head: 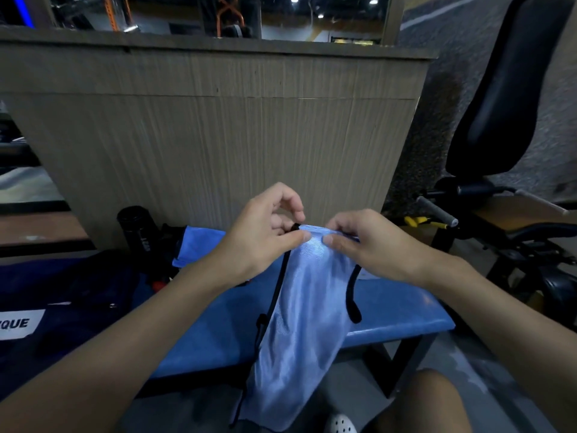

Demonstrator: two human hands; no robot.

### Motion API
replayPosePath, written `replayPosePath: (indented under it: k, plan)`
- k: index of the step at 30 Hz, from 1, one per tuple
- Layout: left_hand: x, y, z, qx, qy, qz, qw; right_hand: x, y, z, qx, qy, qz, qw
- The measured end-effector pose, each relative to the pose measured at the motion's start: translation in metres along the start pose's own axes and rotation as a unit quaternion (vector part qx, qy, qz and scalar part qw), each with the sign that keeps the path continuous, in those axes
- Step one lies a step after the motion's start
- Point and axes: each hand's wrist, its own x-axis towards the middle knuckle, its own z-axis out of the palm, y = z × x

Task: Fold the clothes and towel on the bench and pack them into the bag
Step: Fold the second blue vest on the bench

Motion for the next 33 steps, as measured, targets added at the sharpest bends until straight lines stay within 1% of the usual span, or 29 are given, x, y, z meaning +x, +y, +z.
replayPosePath:
  k: [3, 7, 9, 11, 14, 19, 24, 26, 29, 31, 33]
  plan:
    - [-0.006, -0.014, 0.003, -0.043, 0.024, -0.037, 0.998, 0.0, -0.003, 0.005, 0.016, 0.048, -0.025, 0.998]
    - [-0.023, -0.031, 0.02, -0.112, -0.042, -0.064, 0.991, 0.002, -0.01, 0.004, 0.04, 0.064, -0.04, 0.996]
    - [-0.03, -0.036, 0.027, -0.158, -0.037, -0.087, 0.983, 0.002, -0.013, 0.002, 0.036, 0.07, -0.046, 0.996]
    - [-0.033, -0.043, 0.032, -0.173, -0.021, -0.112, 0.978, 0.001, -0.013, 0.002, 0.028, 0.071, -0.046, 0.996]
    - [-0.031, -0.041, 0.035, -0.159, -0.003, -0.127, 0.979, -0.001, -0.007, 0.002, 0.02, 0.066, -0.045, 0.997]
    - [-0.023, -0.044, 0.028, -0.085, -0.005, -0.085, 0.993, -0.003, -0.007, -0.003, 0.04, 0.046, -0.009, 0.998]
    - [-0.025, -0.041, 0.031, -0.117, -0.012, -0.079, 0.99, 0.001, -0.007, 0.001, 0.003, 0.064, -0.044, 0.997]
    - [-0.029, -0.041, 0.031, -0.123, -0.022, -0.091, 0.988, 0.001, -0.007, 0.002, -0.014, 0.071, -0.047, 0.996]
    - [-0.037, -0.056, 0.028, -0.097, -0.054, -0.126, 0.986, 0.0, -0.01, -0.004, -0.062, 0.094, -0.06, 0.992]
    - [-0.044, -0.07, 0.021, -0.083, -0.061, -0.153, 0.983, -0.001, -0.01, -0.01, -0.089, 0.113, -0.06, 0.988]
    - [-0.049, -0.079, 0.012, -0.063, -0.067, -0.169, 0.981, -0.003, -0.008, -0.014, -0.084, 0.125, -0.049, 0.987]
